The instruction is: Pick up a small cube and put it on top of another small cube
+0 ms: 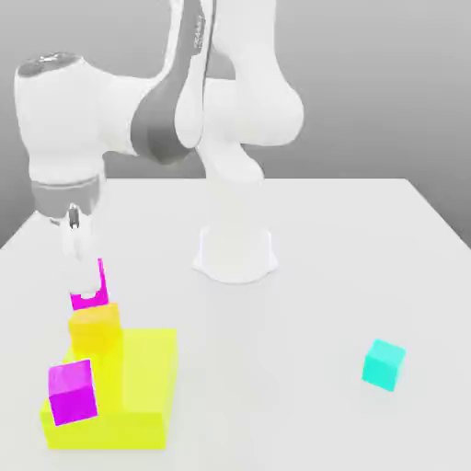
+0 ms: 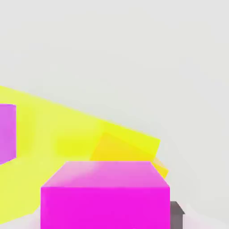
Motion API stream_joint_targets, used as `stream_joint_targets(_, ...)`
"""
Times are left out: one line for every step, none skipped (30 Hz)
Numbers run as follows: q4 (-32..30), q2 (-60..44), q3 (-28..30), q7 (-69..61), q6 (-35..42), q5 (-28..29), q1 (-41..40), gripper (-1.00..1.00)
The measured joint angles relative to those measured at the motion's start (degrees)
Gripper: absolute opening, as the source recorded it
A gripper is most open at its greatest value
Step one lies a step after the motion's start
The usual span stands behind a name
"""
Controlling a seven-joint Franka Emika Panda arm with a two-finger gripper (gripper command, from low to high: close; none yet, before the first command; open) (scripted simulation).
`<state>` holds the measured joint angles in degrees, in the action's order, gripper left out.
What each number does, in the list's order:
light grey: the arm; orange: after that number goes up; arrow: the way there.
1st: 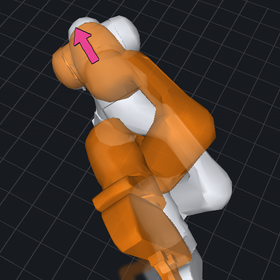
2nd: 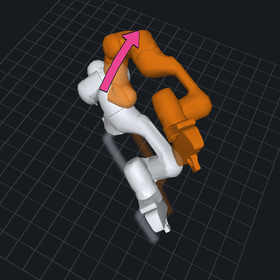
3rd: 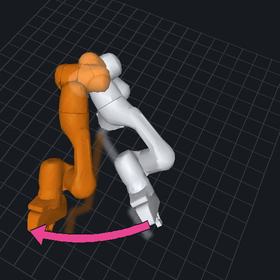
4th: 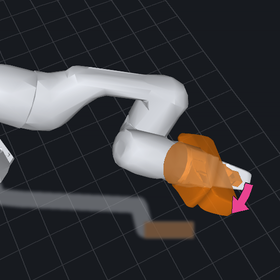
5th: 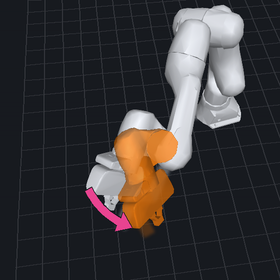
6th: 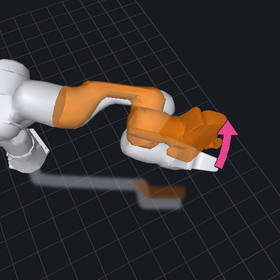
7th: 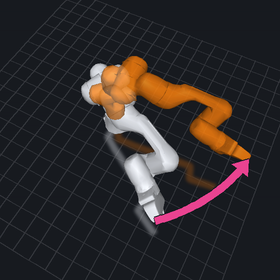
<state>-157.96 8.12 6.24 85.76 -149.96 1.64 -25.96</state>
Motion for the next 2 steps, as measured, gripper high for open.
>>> stream_joint_targets(0.0,0.0,0.0,0.0,0.0,0.0,0.0,1.00)
stream_joint_targets(0.0,0.0,0.0,0.0,0.0,0.0,0.0,1.00)
